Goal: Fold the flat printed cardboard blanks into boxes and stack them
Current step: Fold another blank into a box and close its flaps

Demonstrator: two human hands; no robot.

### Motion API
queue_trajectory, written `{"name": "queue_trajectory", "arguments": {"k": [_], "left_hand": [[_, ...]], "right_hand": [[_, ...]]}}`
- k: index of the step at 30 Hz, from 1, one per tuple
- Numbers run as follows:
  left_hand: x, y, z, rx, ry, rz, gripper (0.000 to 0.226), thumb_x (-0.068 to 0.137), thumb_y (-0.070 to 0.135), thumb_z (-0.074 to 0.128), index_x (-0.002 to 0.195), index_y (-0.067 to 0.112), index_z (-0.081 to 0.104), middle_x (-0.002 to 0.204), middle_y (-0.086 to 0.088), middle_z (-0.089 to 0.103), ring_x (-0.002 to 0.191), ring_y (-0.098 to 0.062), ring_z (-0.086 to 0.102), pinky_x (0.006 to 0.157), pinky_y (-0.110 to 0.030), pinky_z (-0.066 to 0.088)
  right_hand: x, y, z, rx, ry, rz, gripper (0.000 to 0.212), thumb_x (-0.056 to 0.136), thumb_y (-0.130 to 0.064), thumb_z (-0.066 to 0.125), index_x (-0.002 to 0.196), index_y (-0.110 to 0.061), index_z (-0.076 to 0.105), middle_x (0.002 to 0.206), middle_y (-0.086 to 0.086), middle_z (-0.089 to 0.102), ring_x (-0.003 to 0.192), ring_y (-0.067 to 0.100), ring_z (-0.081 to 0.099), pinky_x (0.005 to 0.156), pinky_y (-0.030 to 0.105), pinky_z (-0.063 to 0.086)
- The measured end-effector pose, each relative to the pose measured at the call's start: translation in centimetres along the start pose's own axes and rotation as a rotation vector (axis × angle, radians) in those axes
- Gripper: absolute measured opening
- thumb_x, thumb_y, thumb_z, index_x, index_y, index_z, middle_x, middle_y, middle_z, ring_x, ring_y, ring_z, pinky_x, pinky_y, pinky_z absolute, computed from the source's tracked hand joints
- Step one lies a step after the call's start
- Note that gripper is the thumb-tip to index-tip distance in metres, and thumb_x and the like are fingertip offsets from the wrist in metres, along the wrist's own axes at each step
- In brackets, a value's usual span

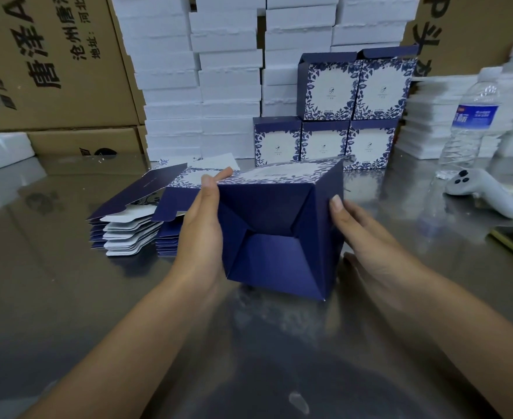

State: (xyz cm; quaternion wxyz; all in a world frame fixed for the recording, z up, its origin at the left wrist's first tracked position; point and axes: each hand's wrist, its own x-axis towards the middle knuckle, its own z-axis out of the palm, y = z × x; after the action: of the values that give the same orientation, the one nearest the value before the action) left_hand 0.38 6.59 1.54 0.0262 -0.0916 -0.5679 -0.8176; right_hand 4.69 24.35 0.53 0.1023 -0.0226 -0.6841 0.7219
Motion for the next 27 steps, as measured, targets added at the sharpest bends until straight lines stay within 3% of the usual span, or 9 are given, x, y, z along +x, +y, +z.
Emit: {"name": "queue_trajectory", "arguments": {"k": [5, 9, 11, 15, 18, 20, 22, 24, 27], "left_hand": [[0.5, -0.3, -0.4, -0.194, 0.068, -0.142, 0.041, 0.095, 0.057, 0.039, 0.115, 0.033, 0.066, 0.112, 0.005, 0.070, 0.105, -0.020, 0.066, 0.093, -0.048, 0.050], [1.0, -0.6, -0.6, -0.335, 0.159, -0.280, 0.041, 0.094, 0.054, 0.043, 0.113, 0.024, 0.065, 0.106, 0.000, 0.073, 0.098, -0.023, 0.069, 0.094, -0.050, 0.048], [1.2, -0.6, -0.8, -0.401, 0.164, -0.300, 0.041, 0.097, 0.050, 0.039, 0.116, 0.023, 0.064, 0.110, -0.003, 0.071, 0.102, -0.025, 0.067, 0.093, -0.048, 0.048], [1.6, -0.9, -1.4, -0.531, 0.145, -0.343, 0.045, 0.100, 0.044, 0.028, 0.121, 0.021, 0.061, 0.115, -0.008, 0.069, 0.109, -0.031, 0.063, 0.100, -0.051, 0.041], [1.4, -1.2, -1.3, -0.579, 0.150, -0.353, 0.045, 0.101, 0.038, 0.028, 0.099, 0.017, 0.068, 0.089, -0.008, 0.075, 0.078, -0.024, 0.073, 0.073, -0.037, 0.052], [1.2, -1.1, -1.1, -0.615, 0.142, -0.350, 0.051, 0.101, 0.034, 0.029, 0.084, 0.014, 0.073, 0.079, -0.008, 0.075, 0.067, -0.022, 0.073, 0.059, -0.031, 0.055], [1.1, -1.0, -1.0, -0.611, 0.107, -0.377, 0.049, 0.101, 0.034, 0.029, 0.095, 0.014, 0.073, 0.093, -0.010, 0.074, 0.082, -0.025, 0.072, 0.077, -0.038, 0.056], [1.0, -0.5, -1.0, -0.587, 0.079, -0.440, 0.043, 0.102, 0.034, 0.029, 0.121, 0.014, 0.063, 0.117, -0.011, 0.067, 0.108, -0.028, 0.064, 0.103, -0.045, 0.041], [0.9, -0.2, -0.8, -0.535, 0.049, -0.423, 0.036, 0.103, 0.035, 0.031, 0.122, 0.013, 0.052, 0.127, -0.006, 0.059, 0.118, -0.023, 0.056, 0.108, -0.041, 0.037]], "right_hand": [[0.1, -0.4, -0.3, 0.084, 0.020, -0.029, 0.089, 0.049, -0.061, 0.069, 0.132, -0.035, 0.049, 0.113, -0.021, 0.066, 0.103, -0.003, 0.062, 0.103, 0.037, 0.041], [0.3, -1.1, -0.8, 0.076, -0.010, -0.018, 0.083, 0.048, -0.059, 0.071, 0.128, -0.041, 0.052, 0.123, -0.019, 0.061, 0.119, 0.009, 0.054, 0.109, 0.047, 0.032], [0.3, -1.2, -0.9, 0.093, 0.001, -0.057, 0.091, 0.045, -0.051, 0.076, 0.131, -0.037, 0.050, 0.126, -0.017, 0.060, 0.116, 0.003, 0.056, 0.107, 0.043, 0.034], [0.0, -1.2, -0.4, 0.133, 0.056, -0.170, 0.112, 0.042, -0.047, 0.080, 0.143, -0.032, 0.032, 0.138, -0.016, 0.045, 0.117, -0.006, 0.052, 0.092, 0.021, 0.045], [0.0, -0.7, 0.2, 0.115, 0.067, -0.153, 0.113, 0.043, -0.053, 0.072, 0.143, -0.019, 0.034, 0.133, -0.013, 0.052, 0.109, -0.007, 0.057, 0.091, 0.020, 0.046], [-0.2, -0.7, 0.5, 0.047, 0.054, -0.165, 0.097, 0.044, -0.058, 0.069, 0.129, -0.014, 0.053, 0.113, -0.013, 0.065, 0.096, -0.008, 0.061, 0.086, 0.017, 0.046], [-0.3, -0.7, 0.3, 0.029, 0.058, -0.262, 0.064, 0.048, -0.050, 0.071, 0.101, -0.015, 0.065, 0.087, -0.015, 0.069, 0.080, -0.005, 0.062, 0.074, 0.011, 0.045], [-0.2, -0.9, 0.0, 0.059, 0.065, -0.352, 0.034, 0.053, -0.039, 0.072, 0.080, -0.019, 0.063, 0.073, -0.014, 0.066, 0.071, -0.002, 0.059, 0.070, 0.009, 0.046], [0.1, -1.5, -0.4, 0.165, 0.030, -0.458, 0.023, 0.061, -0.028, 0.069, 0.079, -0.020, 0.056, 0.067, -0.014, 0.065, 0.065, -0.003, 0.058, 0.066, 0.010, 0.048]]}}
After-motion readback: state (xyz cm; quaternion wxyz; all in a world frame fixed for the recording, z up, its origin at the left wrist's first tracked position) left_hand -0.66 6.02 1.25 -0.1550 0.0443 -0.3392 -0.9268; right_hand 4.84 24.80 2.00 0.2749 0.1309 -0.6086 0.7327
